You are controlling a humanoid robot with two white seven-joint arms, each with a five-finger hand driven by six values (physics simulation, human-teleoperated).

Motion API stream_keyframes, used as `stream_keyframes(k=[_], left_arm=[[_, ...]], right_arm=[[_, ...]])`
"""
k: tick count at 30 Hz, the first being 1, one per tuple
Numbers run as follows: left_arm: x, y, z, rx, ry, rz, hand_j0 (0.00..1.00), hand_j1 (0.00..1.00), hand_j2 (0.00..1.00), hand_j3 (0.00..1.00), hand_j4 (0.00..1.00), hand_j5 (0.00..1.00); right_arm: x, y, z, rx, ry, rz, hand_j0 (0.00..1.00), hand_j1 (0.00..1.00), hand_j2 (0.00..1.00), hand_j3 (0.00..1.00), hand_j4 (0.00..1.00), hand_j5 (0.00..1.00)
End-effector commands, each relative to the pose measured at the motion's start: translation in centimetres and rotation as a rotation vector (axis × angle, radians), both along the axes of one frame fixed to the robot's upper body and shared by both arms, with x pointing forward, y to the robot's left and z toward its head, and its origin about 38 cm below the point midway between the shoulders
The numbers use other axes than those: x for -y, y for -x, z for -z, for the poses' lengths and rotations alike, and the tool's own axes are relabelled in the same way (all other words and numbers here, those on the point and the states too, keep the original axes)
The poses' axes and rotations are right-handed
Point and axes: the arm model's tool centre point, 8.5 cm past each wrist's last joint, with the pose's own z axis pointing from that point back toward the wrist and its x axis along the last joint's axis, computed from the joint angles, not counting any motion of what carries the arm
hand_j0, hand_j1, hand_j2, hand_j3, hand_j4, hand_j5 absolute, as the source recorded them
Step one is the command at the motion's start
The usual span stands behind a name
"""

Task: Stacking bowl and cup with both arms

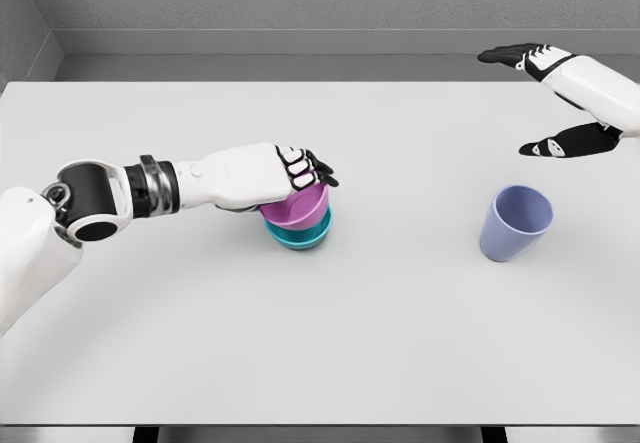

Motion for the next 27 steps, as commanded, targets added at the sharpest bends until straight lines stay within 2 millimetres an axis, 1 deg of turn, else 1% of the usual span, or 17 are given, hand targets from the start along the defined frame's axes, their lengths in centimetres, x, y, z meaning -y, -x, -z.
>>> stream_keyframes(k=[1, 2, 3, 4, 5, 6, 8, 9, 10, 11, 18, 21, 22, 26, 27], left_arm=[[0.0, 0.0, 0.0, 0.002, 0.001, -0.003, 0.44, 0.44, 0.44, 0.44, 0.44, 0.44], [0.0, 0.0, 0.0, 0.002, 0.001, -0.003, 0.50, 0.50, 0.50, 0.50, 0.50, 0.50], [-0.1, 0.0, 0.0, 0.002, -0.002, -0.004, 0.53, 0.53, 0.53, 0.53, 0.53, 0.53], [-0.1, 0.0, 0.0, 0.002, -0.003, -0.004, 0.61, 0.61, 0.61, 0.61, 0.61, 0.61], [-0.1, 0.0, 0.0, 0.002, -0.003, -0.004, 0.67, 0.67, 0.67, 0.67, 0.67, 0.67], [-0.2, 0.0, 0.1, 0.000, -0.004, -0.005, 0.77, 0.77, 0.77, 0.77, 0.77, 0.77], [-0.2, 0.0, 0.1, 0.003, -0.008, -0.006, 0.87, 0.87, 0.87, 0.87, 0.87, 0.87], [-0.2, 0.0, 0.2, 0.003, -0.013, -0.007, 0.91, 0.91, 0.91, 0.91, 0.91, 0.91], [-0.2, 0.0, 0.2, 0.004, -0.013, -0.006, 0.97, 0.97, 0.97, 0.97, 0.97, 0.97], [-0.1, 0.0, 0.2, 0.002, -0.009, -0.004, 1.00, 1.00, 1.00, 1.00, 1.00, 1.00], [0.0, 0.0, -0.1, 0.001, 0.012, -0.003, 1.00, 1.00, 1.00, 1.00, 1.00, 1.00], [-0.6, -0.2, -0.6, 0.002, 0.022, -0.013, 1.00, 1.00, 1.00, 1.00, 1.00, 1.00], [-1.6, -0.3, -0.9, -0.009, 0.027, -0.025, 1.00, 1.00, 1.00, 1.00, 1.00, 1.00], [-6.6, -0.9, -2.7, -0.062, 0.055, -0.096, 1.00, 1.00, 1.00, 1.00, 1.00, 1.00], [-7.4, -1.1, -3.1, -0.071, 0.065, -0.112, 1.00, 1.00, 1.00, 1.00, 1.00, 1.00]], right_arm=[[0.0, 0.0, 0.0, -0.001, -0.003, 0.001, 1.00, 1.00, 1.00, 1.00, 1.00, 1.00], [0.1, 0.0, -0.1, 0.001, -0.004, 0.002, 1.00, 1.00, 1.00, 1.00, 1.00, 1.00], [0.1, 0.0, 0.1, -0.004, -0.003, 0.003, 1.00, 1.00, 1.00, 1.00, 1.00, 1.00], [0.1, 0.0, 0.0, -0.003, -0.003, 0.002, 1.00, 1.00, 1.00, 1.00, 1.00, 1.00], [0.1, 0.0, 0.0, -0.003, -0.003, 0.002, 1.00, 1.00, 1.00, 1.00, 1.00, 1.00], [0.1, 0.0, 0.0, -0.003, -0.003, 0.002, 1.00, 1.00, 1.00, 1.00, 1.00, 1.00], [0.1, 0.0, 0.0, -0.003, -0.003, 0.002, 1.00, 1.00, 1.00, 1.00, 1.00, 1.00], [0.0, 0.0, 0.0, -0.002, -0.004, 0.001, 1.00, 1.00, 1.00, 1.00, 1.00, 1.00], [0.0, 0.1, 0.0, -0.003, -0.003, 0.000, 1.00, 1.00, 1.00, 1.00, 1.00, 1.00], [0.0, 0.1, 0.0, -0.003, -0.003, 0.000, 1.00, 1.00, 1.00, 1.00, 1.00, 1.00], [0.1, 0.1, 0.0, -0.002, -0.002, 0.002, 1.00, 1.00, 1.00, 1.00, 1.00, 1.00], [0.0, 0.1, 0.0, -0.001, -0.003, 0.000, 1.00, 1.00, 1.00, 1.00, 1.00, 1.00], [0.0, 0.1, 0.0, -0.002, -0.002, 0.000, 1.00, 1.00, 1.00, 1.00, 1.00, 1.00], [0.2, 0.1, 0.0, -0.004, 0.001, 0.005, 1.00, 1.00, 1.00, 1.00, 1.00, 1.00], [0.3, 0.1, -0.1, -0.002, 0.003, 0.006, 1.00, 1.00, 1.00, 1.00, 1.00, 1.00]])
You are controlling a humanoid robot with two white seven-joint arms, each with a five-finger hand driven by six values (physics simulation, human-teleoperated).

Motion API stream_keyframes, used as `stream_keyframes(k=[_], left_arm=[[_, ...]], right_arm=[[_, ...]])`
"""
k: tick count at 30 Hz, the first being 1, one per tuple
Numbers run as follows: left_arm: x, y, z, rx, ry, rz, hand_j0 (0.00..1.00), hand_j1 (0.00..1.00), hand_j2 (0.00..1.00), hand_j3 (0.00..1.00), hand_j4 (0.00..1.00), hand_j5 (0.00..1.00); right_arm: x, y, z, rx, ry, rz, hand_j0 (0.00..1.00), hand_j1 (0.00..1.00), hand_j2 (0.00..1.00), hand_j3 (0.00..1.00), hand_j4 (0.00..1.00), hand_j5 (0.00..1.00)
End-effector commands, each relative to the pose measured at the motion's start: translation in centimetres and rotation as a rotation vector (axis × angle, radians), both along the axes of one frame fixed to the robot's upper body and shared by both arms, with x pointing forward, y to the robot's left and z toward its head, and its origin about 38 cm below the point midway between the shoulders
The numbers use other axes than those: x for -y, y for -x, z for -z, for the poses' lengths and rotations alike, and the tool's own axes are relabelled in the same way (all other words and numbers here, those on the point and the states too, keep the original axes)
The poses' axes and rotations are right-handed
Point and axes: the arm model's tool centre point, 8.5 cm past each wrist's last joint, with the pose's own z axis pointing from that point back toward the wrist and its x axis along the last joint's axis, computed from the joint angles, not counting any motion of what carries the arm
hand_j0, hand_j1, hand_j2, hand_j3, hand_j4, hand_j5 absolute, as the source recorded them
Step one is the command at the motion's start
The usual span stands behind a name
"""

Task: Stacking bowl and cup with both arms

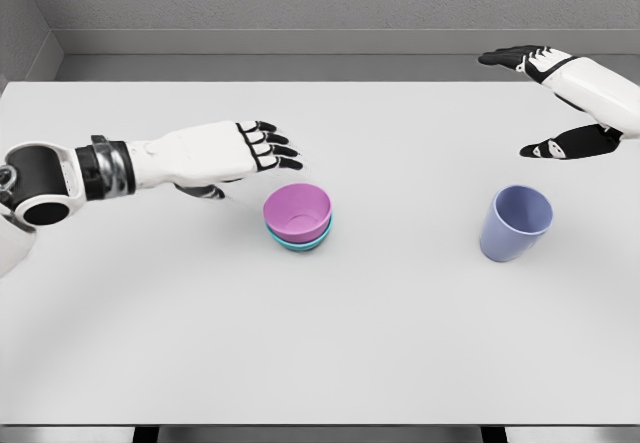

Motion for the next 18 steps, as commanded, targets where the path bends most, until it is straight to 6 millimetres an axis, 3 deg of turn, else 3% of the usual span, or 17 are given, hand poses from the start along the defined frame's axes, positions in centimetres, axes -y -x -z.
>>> stream_keyframes(k=[1, 4, 5, 9, 10, 14, 16, 18], left_arm=[[-3.2, -0.2, -0.5, -0.049, 0.024, -0.055, 1.00, 1.00, 1.00, 1.00, 1.00, 1.00], [-7.5, -0.7, -1.2, -0.058, -0.003, -0.151, 1.00, 1.00, 1.00, 1.00, 1.00, 1.00], [-9.5, -1.2, -1.3, -0.065, -0.008, -0.205, 1.00, 1.00, 1.00, 1.00, 1.00, 1.00], [-12.7, -1.1, -1.1, -0.083, -0.034, -0.277, 1.00, 1.00, 1.00, 1.00, 1.00, 1.00], [-13.5, -1.2, -1.1, -0.089, -0.034, -0.298, 1.00, 1.00, 1.00, 1.00, 1.00, 1.00], [-14.1, -1.1, -1.1, -0.094, -0.038, -0.310, 1.00, 1.00, 1.00, 1.00, 1.00, 1.00], [-14.3, -1.1, -1.0, -0.097, -0.044, -0.315, 1.00, 1.00, 1.00, 1.00, 1.00, 1.00], [-14.3, -1.1, -0.9, -0.099, -0.045, -0.313, 1.00, 1.00, 1.00, 1.00, 1.00, 1.00]], right_arm=[[0.2, 0.0, -0.1, -0.001, 0.000, 0.004, 1.00, 1.00, 1.00, 1.00, 1.00, 1.00], [-0.1, 0.2, -1.0, 0.029, -0.008, -0.015, 1.00, 1.00, 1.00, 1.00, 1.00, 1.00], [0.6, 0.1, -2.3, 0.064, -0.015, 0.007, 1.00, 1.00, 1.00, 1.00, 1.00, 1.00], [2.5, 0.5, -4.1, 0.134, 0.065, 0.057, 1.00, 1.00, 1.00, 1.00, 1.00, 1.00], [2.6, 0.6, -3.8, 0.097, 0.123, 0.045, 1.00, 1.00, 1.00, 1.00, 1.00, 1.00], [2.9, 1.0, -2.1, -0.091, 0.465, -0.021, 1.00, 1.00, 1.00, 1.00, 1.00, 1.00], [3.0, 1.1, -2.9, -0.056, 0.468, -0.035, 1.00, 1.00, 1.00, 1.00, 1.00, 1.00], [2.9, 1.2, -2.3, -0.068, 0.463, -0.040, 1.00, 1.00, 1.00, 1.00, 1.00, 1.00]])
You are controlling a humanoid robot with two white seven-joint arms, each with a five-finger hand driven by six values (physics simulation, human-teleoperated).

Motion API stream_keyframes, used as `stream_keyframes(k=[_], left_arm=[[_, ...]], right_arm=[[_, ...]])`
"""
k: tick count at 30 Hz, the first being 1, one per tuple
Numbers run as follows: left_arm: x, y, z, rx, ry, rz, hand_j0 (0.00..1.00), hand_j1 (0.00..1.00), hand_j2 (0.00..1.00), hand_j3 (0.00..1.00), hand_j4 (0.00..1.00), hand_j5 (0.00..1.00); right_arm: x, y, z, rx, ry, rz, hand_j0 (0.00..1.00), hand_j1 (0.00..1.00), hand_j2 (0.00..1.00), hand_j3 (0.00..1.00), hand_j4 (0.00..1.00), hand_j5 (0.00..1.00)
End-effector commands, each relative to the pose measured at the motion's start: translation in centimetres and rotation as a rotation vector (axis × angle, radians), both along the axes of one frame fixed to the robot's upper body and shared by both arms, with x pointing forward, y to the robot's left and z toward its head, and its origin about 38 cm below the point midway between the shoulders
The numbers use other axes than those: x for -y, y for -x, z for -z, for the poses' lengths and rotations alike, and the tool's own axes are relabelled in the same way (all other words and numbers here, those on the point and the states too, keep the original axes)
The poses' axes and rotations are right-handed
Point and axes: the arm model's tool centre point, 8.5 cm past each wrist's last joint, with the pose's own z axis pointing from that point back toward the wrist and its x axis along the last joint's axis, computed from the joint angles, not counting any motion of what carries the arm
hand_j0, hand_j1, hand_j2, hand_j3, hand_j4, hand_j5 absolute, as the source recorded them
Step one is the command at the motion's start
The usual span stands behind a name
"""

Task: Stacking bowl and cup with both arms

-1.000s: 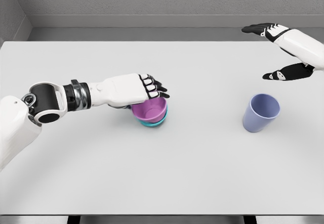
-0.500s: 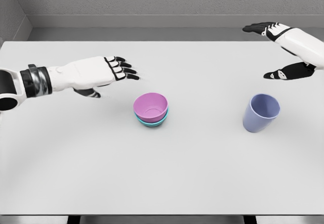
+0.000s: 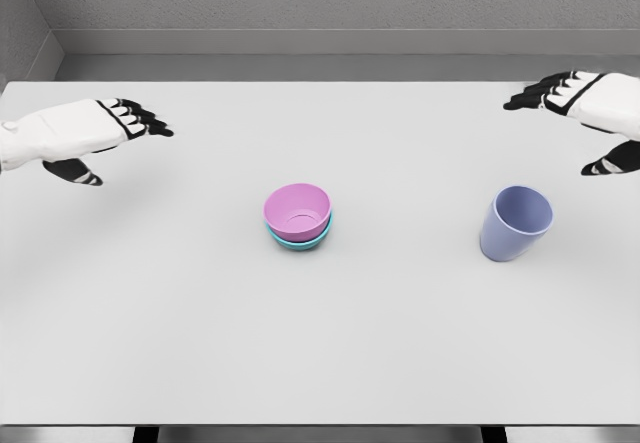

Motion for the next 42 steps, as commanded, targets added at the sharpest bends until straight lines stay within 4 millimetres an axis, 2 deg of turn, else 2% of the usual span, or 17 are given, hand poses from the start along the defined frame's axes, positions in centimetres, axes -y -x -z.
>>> stream_keyframes(k=[1, 4, 7, 13, 18, 28, 35, 42], left_arm=[[-0.4, 0.0, 0.0, -0.003, 0.002, -0.009, 1.00, 1.00, 1.00, 1.00, 1.00, 1.00], [-0.3, 0.0, 0.0, -0.003, 0.002, -0.008, 1.00, 1.00, 1.00, 1.00, 1.00, 1.00], [-0.4, 0.0, -0.1, -0.003, 0.000, -0.009, 1.00, 1.00, 1.00, 1.00, 1.00, 1.00], [-0.4, 0.1, 0.0, -0.006, -0.001, -0.009, 1.00, 1.00, 1.00, 1.00, 1.00, 1.00], [-0.4, 0.1, 0.1, -0.007, -0.001, -0.009, 1.00, 1.00, 1.00, 1.00, 1.00, 1.00], [-0.3, 0.1, 0.2, -0.010, -0.004, -0.006, 1.00, 1.00, 1.00, 1.00, 1.00, 1.00], [-0.3, 0.2, 0.4, -0.015, -0.004, -0.007, 1.00, 1.00, 1.00, 1.00, 1.00, 1.00], [-0.2, 0.3, 0.5, -0.018, -0.003, -0.004, 1.00, 1.00, 1.00, 1.00, 1.00, 1.00]], right_arm=[[0.1, 0.1, 0.1, -0.017, 0.035, -0.007, 1.00, 1.00, 1.00, 1.00, 1.00, 1.00], [0.0, 0.5, 2.1, -0.072, 0.031, -0.013, 1.00, 1.00, 1.00, 1.00, 1.00, 1.00], [0.0, 1.1, 3.4, -0.101, 0.039, -0.032, 1.00, 1.00, 1.00, 1.00, 1.00, 1.00], [-0.1, 1.4, 3.7, -0.104, 0.043, -0.058, 1.00, 1.00, 1.00, 1.00, 1.00, 1.00], [-0.2, 1.9, 5.4, -0.153, 0.045, -0.061, 1.00, 1.00, 1.00, 1.00, 1.00, 1.00], [-0.6, 1.8, 6.8, -0.192, 0.051, -0.059, 1.00, 1.00, 1.00, 1.00, 1.00, 1.00], [-1.2, 0.5, 7.5, -0.218, 0.055, -0.047, 1.00, 1.00, 1.00, 1.00, 1.00, 1.00], [-1.6, 0.5, 8.0, -0.226, 0.049, -0.056, 1.00, 1.00, 1.00, 1.00, 1.00, 1.00]])
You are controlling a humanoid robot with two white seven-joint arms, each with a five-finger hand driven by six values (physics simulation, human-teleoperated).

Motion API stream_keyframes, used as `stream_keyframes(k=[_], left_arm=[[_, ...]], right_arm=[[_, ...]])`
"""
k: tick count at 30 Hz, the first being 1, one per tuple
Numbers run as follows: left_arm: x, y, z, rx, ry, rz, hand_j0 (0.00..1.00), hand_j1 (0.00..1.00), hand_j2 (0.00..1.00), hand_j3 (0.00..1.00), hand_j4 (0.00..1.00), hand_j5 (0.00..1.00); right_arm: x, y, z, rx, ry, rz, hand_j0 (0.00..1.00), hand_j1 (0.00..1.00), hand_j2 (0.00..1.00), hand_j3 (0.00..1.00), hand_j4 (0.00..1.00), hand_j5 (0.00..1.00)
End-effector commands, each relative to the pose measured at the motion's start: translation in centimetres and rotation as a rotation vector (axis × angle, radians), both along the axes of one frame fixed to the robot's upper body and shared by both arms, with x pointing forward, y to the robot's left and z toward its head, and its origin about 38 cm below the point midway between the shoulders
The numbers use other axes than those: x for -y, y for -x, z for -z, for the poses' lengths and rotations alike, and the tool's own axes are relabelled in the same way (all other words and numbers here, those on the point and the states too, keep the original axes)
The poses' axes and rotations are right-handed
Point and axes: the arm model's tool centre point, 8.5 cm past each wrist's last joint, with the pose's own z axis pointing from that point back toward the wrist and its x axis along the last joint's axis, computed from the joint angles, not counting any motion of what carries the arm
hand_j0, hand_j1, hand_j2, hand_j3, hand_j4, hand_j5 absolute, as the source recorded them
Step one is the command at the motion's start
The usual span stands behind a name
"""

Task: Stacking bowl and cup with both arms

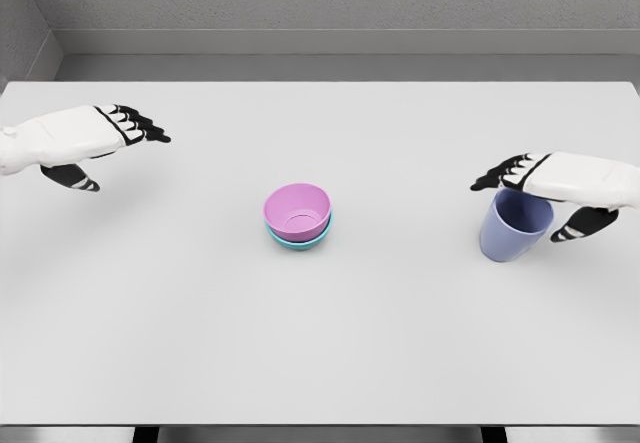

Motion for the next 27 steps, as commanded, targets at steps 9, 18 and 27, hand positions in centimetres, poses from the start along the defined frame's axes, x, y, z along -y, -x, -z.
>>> stream_keyframes(k=[9, 18, 27], left_arm=[[-0.5, 0.2, 0.1, -0.006, -0.006, -0.008, 1.00, 1.00, 1.00, 1.00, 1.00, 1.00], [-0.5, 0.2, 0.1, -0.007, -0.007, -0.007, 1.00, 1.00, 1.00, 1.00, 1.00, 1.00], [-0.5, 0.2, 0.1, -0.007, -0.007, -0.007, 1.00, 1.00, 1.00, 1.00, 1.00, 1.00]], right_arm=[[-0.5, 0.1, 1.0, -0.030, -0.004, -0.012, 1.00, 1.00, 1.00, 1.00, 1.00, 1.00], [-0.1, -0.2, 1.4, -0.041, 0.001, 0.006, 1.00, 1.00, 1.00, 1.00, 1.00, 1.00], [0.3, -0.4, 1.7, -0.050, 0.005, 0.019, 1.00, 1.00, 1.00, 1.00, 1.00, 1.00]])
